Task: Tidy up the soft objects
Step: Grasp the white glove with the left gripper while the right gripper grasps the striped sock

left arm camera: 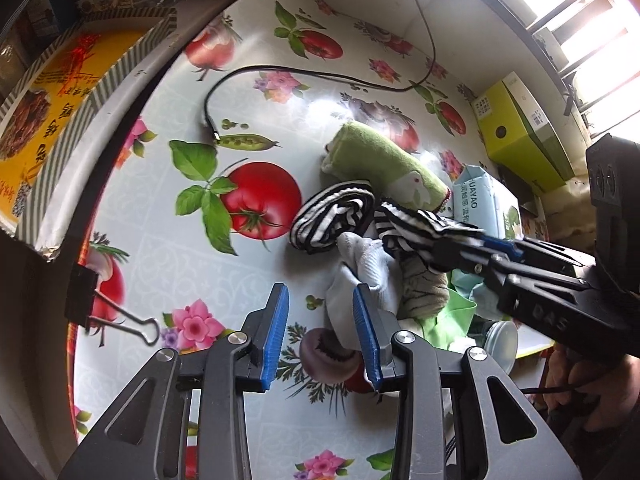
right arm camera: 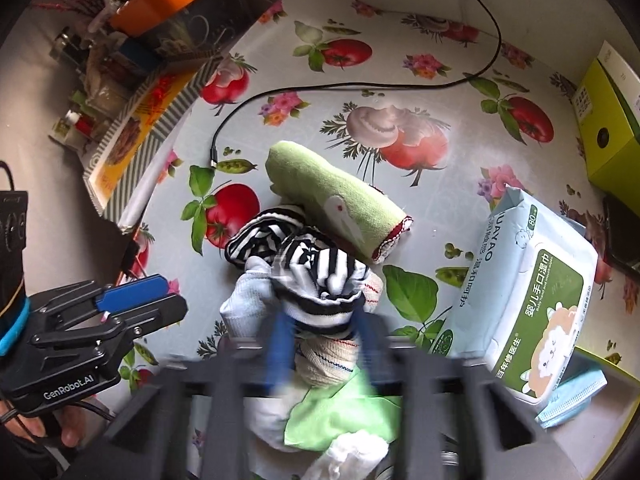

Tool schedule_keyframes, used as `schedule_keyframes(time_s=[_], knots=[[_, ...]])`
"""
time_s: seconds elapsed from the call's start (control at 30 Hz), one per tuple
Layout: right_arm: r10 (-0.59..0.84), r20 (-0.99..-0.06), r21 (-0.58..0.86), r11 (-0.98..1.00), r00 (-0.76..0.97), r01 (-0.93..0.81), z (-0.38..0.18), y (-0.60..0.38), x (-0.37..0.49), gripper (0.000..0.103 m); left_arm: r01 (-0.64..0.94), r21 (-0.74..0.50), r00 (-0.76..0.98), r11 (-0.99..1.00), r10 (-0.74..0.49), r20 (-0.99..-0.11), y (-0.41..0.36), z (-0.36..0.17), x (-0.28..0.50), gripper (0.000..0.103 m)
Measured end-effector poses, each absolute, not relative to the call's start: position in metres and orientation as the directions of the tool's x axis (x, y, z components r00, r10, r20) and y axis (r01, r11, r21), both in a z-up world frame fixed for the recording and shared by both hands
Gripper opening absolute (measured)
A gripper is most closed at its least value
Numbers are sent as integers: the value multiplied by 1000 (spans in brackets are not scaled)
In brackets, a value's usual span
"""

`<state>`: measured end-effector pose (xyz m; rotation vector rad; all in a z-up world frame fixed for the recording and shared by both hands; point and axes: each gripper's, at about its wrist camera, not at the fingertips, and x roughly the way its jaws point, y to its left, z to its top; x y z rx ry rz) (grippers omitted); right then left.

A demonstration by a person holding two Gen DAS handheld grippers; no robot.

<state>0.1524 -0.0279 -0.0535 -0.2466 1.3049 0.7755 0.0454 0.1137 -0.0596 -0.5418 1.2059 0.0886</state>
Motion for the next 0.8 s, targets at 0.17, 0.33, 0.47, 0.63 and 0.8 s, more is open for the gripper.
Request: schedule_keyframes(time_s=[0.17,0.33,0.47,0.63,0.8], knots=[[396,-915,261,727,77,-636,-41,-45,147,9,-318,-376,366,870,-253,-896,102,-64,52,39],[424,-900,278,740,104,-612,-23,-71,139,9,-280,-389,356,878,-281,-891,85,-68,61,41],[437,-891,285,750,124,-597,-12,-86,133,9,-288,-384,331,877,-285,-899,78,-80,70,42],[444,-883,278,754,150,-595,-2,-95,127,9,-285,-359,292,889,-276,-916,66,-92,78,42],[454,-875,281,756,166,-591,4,-101,126,9,-295,-339,294,894,-252,-922,65,-93,78,31]])
